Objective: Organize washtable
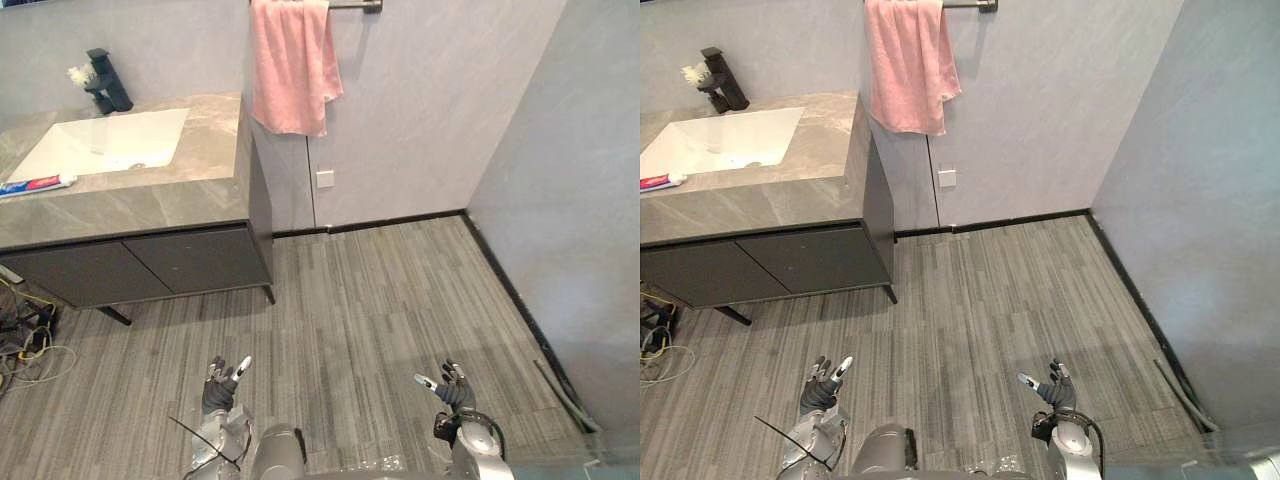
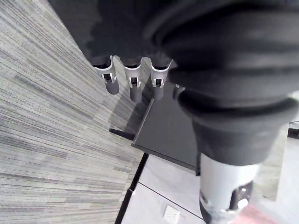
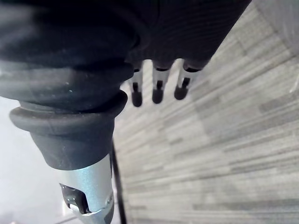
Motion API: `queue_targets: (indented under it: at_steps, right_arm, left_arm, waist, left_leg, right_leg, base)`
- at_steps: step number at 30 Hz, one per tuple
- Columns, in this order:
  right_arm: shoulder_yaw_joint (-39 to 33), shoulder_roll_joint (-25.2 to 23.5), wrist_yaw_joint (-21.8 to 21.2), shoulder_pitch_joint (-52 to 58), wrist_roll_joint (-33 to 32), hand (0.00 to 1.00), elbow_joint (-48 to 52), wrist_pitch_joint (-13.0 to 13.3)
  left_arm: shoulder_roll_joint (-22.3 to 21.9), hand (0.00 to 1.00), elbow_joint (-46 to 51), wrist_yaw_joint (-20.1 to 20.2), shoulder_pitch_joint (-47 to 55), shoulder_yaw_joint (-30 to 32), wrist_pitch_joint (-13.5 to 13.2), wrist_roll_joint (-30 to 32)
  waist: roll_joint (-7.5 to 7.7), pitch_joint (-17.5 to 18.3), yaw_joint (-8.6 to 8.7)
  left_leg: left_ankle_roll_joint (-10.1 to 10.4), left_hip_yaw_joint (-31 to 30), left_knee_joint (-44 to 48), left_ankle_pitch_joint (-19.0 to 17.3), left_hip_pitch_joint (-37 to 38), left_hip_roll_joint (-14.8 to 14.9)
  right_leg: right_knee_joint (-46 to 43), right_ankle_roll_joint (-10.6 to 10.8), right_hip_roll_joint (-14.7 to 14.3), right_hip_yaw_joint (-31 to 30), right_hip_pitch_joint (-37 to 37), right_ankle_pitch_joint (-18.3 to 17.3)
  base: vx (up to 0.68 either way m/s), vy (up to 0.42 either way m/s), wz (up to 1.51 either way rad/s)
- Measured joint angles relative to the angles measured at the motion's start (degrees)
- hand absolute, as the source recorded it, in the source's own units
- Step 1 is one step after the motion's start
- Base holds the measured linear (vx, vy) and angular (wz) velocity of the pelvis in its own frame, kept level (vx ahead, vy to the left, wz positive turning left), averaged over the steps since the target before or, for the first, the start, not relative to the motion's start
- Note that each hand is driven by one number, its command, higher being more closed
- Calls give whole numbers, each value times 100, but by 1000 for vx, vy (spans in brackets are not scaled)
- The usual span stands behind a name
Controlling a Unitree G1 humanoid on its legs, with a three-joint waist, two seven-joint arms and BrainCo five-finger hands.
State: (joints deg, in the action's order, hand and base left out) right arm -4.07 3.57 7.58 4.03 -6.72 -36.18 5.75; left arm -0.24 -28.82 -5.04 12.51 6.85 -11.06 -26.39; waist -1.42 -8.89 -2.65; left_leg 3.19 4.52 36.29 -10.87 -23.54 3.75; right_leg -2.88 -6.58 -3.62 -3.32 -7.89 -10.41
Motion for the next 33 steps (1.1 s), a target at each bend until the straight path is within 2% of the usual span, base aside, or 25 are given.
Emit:
queue_targets:
  at_steps: [3,4,5,6,7,9,10,11,13,14,15,17,19,20,21,22,23,24,25,26,27,28,29,31,33]
  right_arm:
    - [0,-16,-8,-93,-3,0,-138,-2]
    - [13,-26,-29,12,-4,0,-138,-2]
    - [13,-98,-54,97,0,0,-140,-4]
    - [12,-187,-75,183,3,0,-140,-3]
    - [5,-233,-113,231,4,0,-140,-3]
    - [14,-331,-237,366,6,0,-150,-6]
    - [28,-333,-260,368,10,0,-150,-9]
    - [70,-330,-288,362,21,0,-144,-10]
    - [158,-323,-342,328,65,0,62,-17]
    - [254,-321,-373,439,76,0,427,-11]
    - [325,-325,-400,486,94,0,744,-1]
    - [394,-325,-392,491,149,0,1092,14]
    - [411,-323,-375,489,165,0,1285,15]
    - [412,-326,-328,502,166,0,1300,11]
    - [430,-322,-262,526,174,0,1301,1]
    - [462,-321,-246,532,181,0,1302,0]
    - [466,-319,-236,482,207,0,1324,-6]
    - [467,-258,-236,466,269,0,1517,-7]
    - [518,-225,-221,500,311,0,1710,-6]
    - [607,-184,-193,517,352,0,1830,-3]
    - [699,-194,-163,514,363,0,1877,-3]
    - [743,-250,-94,521,404,0,2037,11]
    - [720,-279,-22,516,403,0,2145,21]
    - [671,-284,99,502,400,0,2411,112]
    - [668,-274,127,445,399,0,2421,192]
  left_arm:
    - [-59,0,3,2,-7,-54,29,11]
    - [-53,0,52,10,72,-206,60,31]
    - [-22,0,49,22,151,-280,93,111]
    - [22,0,46,43,165,-374,130,178]
    - [65,0,53,70,152,-477,141,250]
    - [180,0,85,159,143,-807,206,502]
    - [185,0,94,164,141,-865,223,527]
    - [169,0,147,172,161,-888,257,602]
    - [157,0,325,180,157,-901,318,691]
    - [145,0,614,187,202,-900,323,692]
    - [164,0,799,193,223,-895,305,697]
    - [207,0,963,233,128,-896,270,697]
    - [219,0,958,233,13,-910,267,692]
    - [222,0,954,228,-34,-928,267,692]
    - [198,0,944,225,-4,-951,268,701]
    - [165,0,916,225,18,-955,269,710]
    - [38,0,857,225,45,-932,294,738]
    - [-157,0,865,223,104,-881,296,754]
    - [-260,0,872,213,112,-839,300,815]
    - [-331,0,872,170,117,-800,306,838]
    - [-319,0,877,168,122,-807,312,872]
    - [-316,0,925,105,132,-866,311,911]
    - [-316,0,987,100,124,-873,311,919]
    - [-315,0,1271,-31,102,-863,296,964]
    - [-315,0,1442,-177,105,-843,285,1081]
  waist:
    - [4,-1,-144]
    - [-10,15,-145]
    - [44,63,-147]
    - [216,100,-128]
    - [311,97,-124]
    - [513,89,-51]
    - [514,81,-1]
    - [458,29,24]
    - [369,-47,26]
    - [295,-93,18]
    - [220,-108,20]
    - [77,-161,16]
    - [153,-124,44]
    - [276,-73,57]
    - [332,-19,56]
    - [303,16,52]
    - [163,87,-6]
    - [-85,89,47]
    - [-240,66,49]
    - [-337,72,17]
    - [-338,70,7]
    - [-303,57,-1]
    - [-245,32,-1]
    - [-114,15,-135]
    - [-67,-11,-153]
  left_leg:
    - [162,-27,-1035,186,-112,-180]
    - [-46,-72,-1065,303,-95,-184]
    - [-405,24,-840,376,-48,-229]
    - [-501,100,-706,156,5,-327]
    - [-556,132,-660,30,80,-390]
    - [-801,179,-439,-441,552,-567]
    - [-889,186,-371,-537,702,-581]
    - [-960,185,-357,-694,1102,-589]
    - [-1003,183,-520,-720,1712,-563]
    - [-1010,181,-752,-729,2117,-500]
    - [-964,170,-936,-757,2400,-391]
    - [-776,23,-1103,-955,2696,-224]
    - [-507,-170,-1217,-1180,2905,-101]
    - [-311,-295,-1296,-1289,3003,-80]
    - [-111,-384,-1427,-1402,3223,-5]
    - [-79,-461,-1459,-1419,3312,63]
    - [57,-498,-1211,-1342,3311,295]
    - [246,-609,-375,-1151,2960,534]
    - [206,-639,491,-790,2579,685]
    - [161,-642,1399,-42,2144,852]
    - [171,-662,1904,279,1883,965]
    - [168,-550,2721,249,1376,1189]
    - [104,-460,2874,207,1144,1231]
    - [-32,-111,2707,103,559,1372]
    - [12,74,2113,63,300,1421]
  right_leg:
    - [-15,180,90,-237,-121,-260]
    - [-326,330,83,-328,-191,-698]
    - [-833,450,140,-290,-154,-1022]
    - [-1548,703,259,-189,96,-1241]
    - [-2196,793,325,-108,325,-1282]
    - [-4914,1824,602,179,1284,-877]
    - [-5463,1914,626,197,1460,-837]
    - [-6358,1922,666,257,1770,-816]
    - [-6928,1736,816,502,2208,-832]
    - [-6708,1412,973,817,2474,-890]
    - [-5935,1217,1114,1190,2664,-966]
    - [-4546,1182,1186,1523,2955,-898]
    - [-3081,1244,1184,1481,3137,-425]
    - [-2199,1283,1159,1275,3129,63]
    - [-2021,1286,1139,1121,3082,853]
    - [-2094,1096,1052,1096,3044,1151]
    - [-2329,881,915,1239,2995,890]
    - [-2375,747,752,1467,2846,692]
    - [-2344,642,634,1601,2673,576]
    - [-2246,529,531,1713,2450,489]
    - [-2130,463,501,1756,2259,446]
    - [-1747,438,442,1907,1728,431]
    - [-1538,435,444,1934,1467,429]
    - [-921,436,456,1972,838,428]
    - [-635,438,473,2040,557,428]
  base:
    - [440,117,-69]
    - [663,177,-56]
    - [691,183,-44]
    - [491,124,-16]
    - [478,124,-8]
    - [603,164,6]
    - [682,167,5]
    - [530,110,-7]
    - [482,55,-13]
    - [537,1,-8]
    - [527,-16,-4]
    - [435,-66,13]
    - [446,-158,45]
    - [475,-245,72]
    - [506,-273,71]
    - [625,-331,44]
    - [531,-289,25]
    - [611,-333,21]
    - [494,-293,21]
    - [479,-268,13]
    - [463,-239,27]
    - [354,-165,36]
    - [504,-231,42]
    - [438,-170,15]
    - [238,-10,9]
